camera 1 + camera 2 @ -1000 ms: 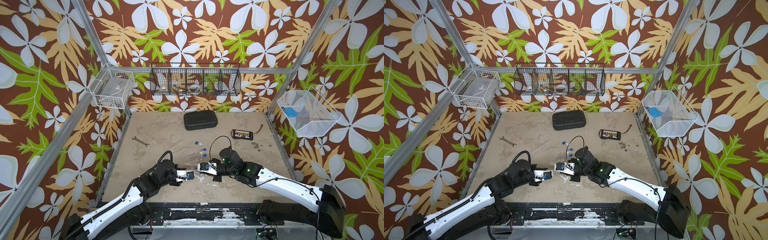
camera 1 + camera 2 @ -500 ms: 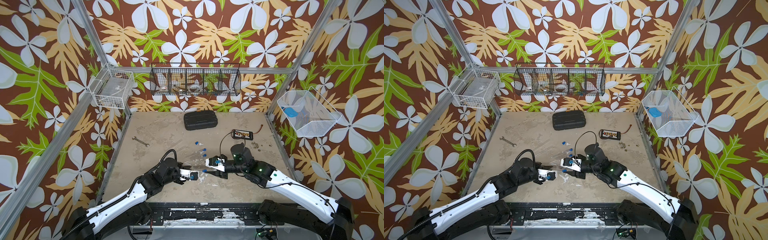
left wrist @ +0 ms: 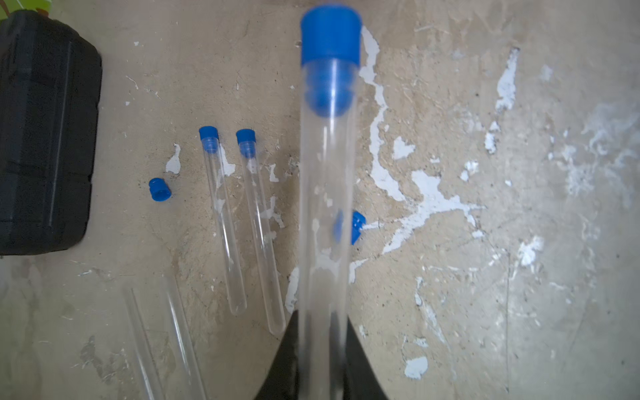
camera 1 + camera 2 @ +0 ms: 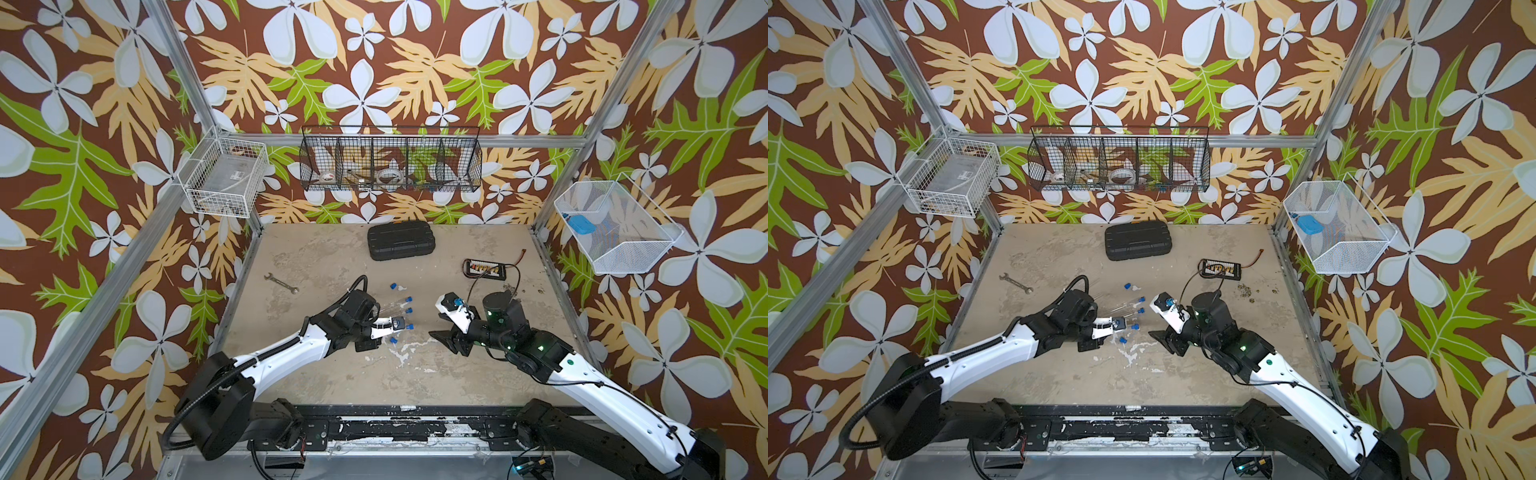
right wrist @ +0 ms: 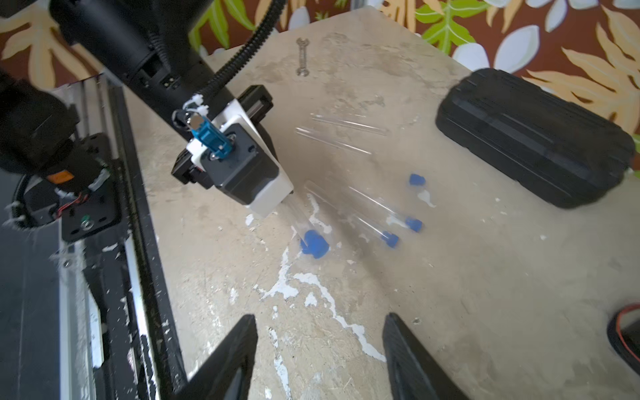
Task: Insert stoppers into test tubes
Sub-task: Insert the stopper into the test tube, then place the test tube at the center of the board.
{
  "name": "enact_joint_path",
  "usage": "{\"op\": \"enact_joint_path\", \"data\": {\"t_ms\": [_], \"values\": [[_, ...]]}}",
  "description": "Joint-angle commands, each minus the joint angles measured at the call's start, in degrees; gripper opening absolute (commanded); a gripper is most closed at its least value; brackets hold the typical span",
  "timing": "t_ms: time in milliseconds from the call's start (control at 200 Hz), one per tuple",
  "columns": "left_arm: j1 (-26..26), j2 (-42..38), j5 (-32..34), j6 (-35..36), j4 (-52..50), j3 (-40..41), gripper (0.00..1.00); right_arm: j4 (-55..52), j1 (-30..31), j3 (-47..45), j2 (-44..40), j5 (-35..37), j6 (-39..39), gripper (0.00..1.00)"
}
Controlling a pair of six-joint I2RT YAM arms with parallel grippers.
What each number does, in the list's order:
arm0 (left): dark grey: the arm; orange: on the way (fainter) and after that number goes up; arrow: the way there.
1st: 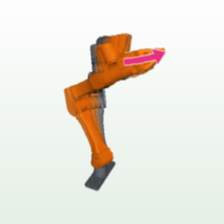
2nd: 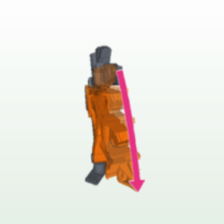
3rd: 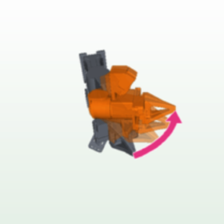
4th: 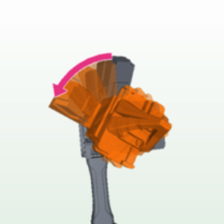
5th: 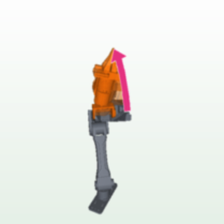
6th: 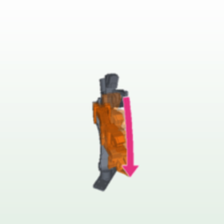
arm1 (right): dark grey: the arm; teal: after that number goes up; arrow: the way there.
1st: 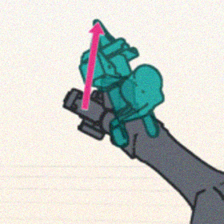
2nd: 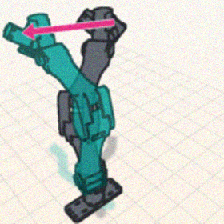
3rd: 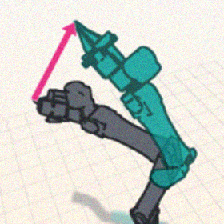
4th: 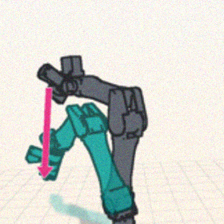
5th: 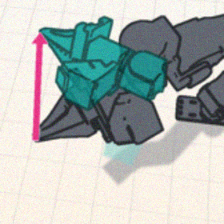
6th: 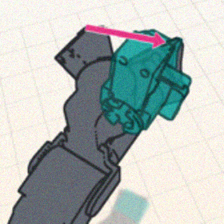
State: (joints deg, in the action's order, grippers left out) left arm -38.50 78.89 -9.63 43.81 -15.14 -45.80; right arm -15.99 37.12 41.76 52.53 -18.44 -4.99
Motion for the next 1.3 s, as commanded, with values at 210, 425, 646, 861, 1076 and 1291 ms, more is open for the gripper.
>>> {"op": "enact_joint_path", "data": {"t_ms": [210,425,646,861,1076,1291], "values": [[0.6,14.0,-7.2,-11.5,-6.4,-11.2,0.0,3.5,-1.3,-1.4,-0.9,9.7,9.3,0.61],[0.6,22.2,-2.3,-12.2,-12.6,-18.2,0.0,3.2,-1.4,-2.3,-3.0,11.8,9.7,0.61],[0.5,26.9,-0.6,-13.0,-14.4,-21.8,0.0,2.8,-1.4,-2.6,-3.9,12.2,9.5,0.61],[-0.1,30.3,0.3,-13.4,-16.4,-24.5,0.01,2.1,-1.4,-2.6,-4.5,12.2,9.2,0.61],[-0.5,32.0,1.8,-13.9,-17.0,-25.2,0.06,1.7,-1.4,-2.8,-5.0,12.4,8.7,0.61],[-0.6,32.3,3.4,-14.3,-17.1,-25.1,0.14,1.4,-1.4,-2.9,-5.4,12.5,8.5,0.61]]}}
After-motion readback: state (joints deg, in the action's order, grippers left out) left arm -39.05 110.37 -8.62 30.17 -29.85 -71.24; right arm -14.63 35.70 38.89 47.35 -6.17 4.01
